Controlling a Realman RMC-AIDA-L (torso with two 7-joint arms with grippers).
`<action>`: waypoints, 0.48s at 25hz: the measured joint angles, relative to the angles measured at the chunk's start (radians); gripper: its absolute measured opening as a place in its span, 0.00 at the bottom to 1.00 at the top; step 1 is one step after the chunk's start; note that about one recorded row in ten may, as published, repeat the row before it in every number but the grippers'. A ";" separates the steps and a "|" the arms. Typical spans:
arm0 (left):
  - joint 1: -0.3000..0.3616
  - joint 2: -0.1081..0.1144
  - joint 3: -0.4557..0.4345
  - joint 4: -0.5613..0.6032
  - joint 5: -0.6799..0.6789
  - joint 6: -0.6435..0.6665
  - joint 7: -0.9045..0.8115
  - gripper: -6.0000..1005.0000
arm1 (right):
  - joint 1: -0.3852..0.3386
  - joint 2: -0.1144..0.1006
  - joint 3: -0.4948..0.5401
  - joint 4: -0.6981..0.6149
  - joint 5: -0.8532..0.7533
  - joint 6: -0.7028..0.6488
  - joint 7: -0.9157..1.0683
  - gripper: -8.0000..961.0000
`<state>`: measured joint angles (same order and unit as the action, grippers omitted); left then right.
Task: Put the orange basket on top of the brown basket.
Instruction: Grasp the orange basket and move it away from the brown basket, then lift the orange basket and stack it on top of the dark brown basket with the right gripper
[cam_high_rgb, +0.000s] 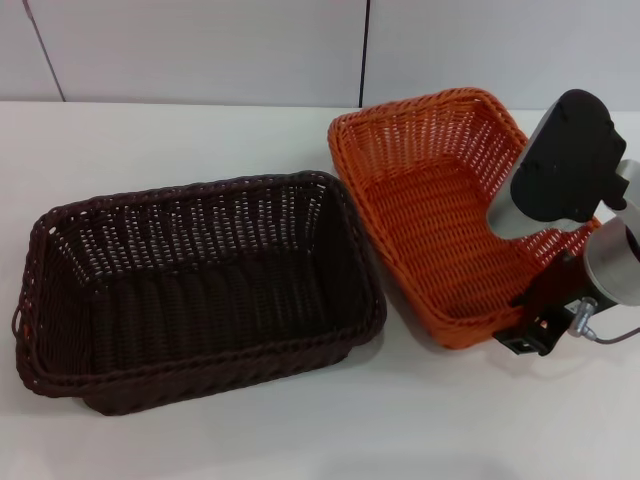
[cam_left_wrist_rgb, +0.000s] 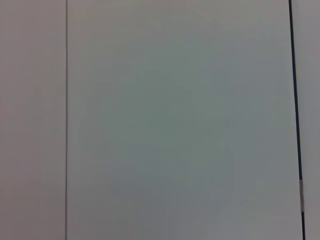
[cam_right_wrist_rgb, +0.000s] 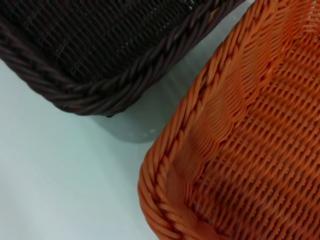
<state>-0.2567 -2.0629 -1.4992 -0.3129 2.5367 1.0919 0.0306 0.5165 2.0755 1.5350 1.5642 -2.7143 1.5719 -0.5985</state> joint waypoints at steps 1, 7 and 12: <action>-0.001 0.000 -0.003 0.000 0.000 0.000 0.000 0.79 | 0.000 0.000 0.000 0.001 0.001 -0.001 0.004 0.64; -0.005 0.001 -0.010 0.003 0.000 0.000 0.000 0.79 | 0.008 0.001 0.004 0.058 0.007 0.003 0.044 0.40; -0.006 0.001 -0.029 0.005 0.000 0.000 0.000 0.79 | 0.011 0.000 0.023 0.164 0.008 0.008 0.077 0.34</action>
<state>-0.2624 -2.0614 -1.5277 -0.3077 2.5372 1.0923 0.0306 0.5276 2.0757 1.5585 1.7283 -2.7067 1.5798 -0.5218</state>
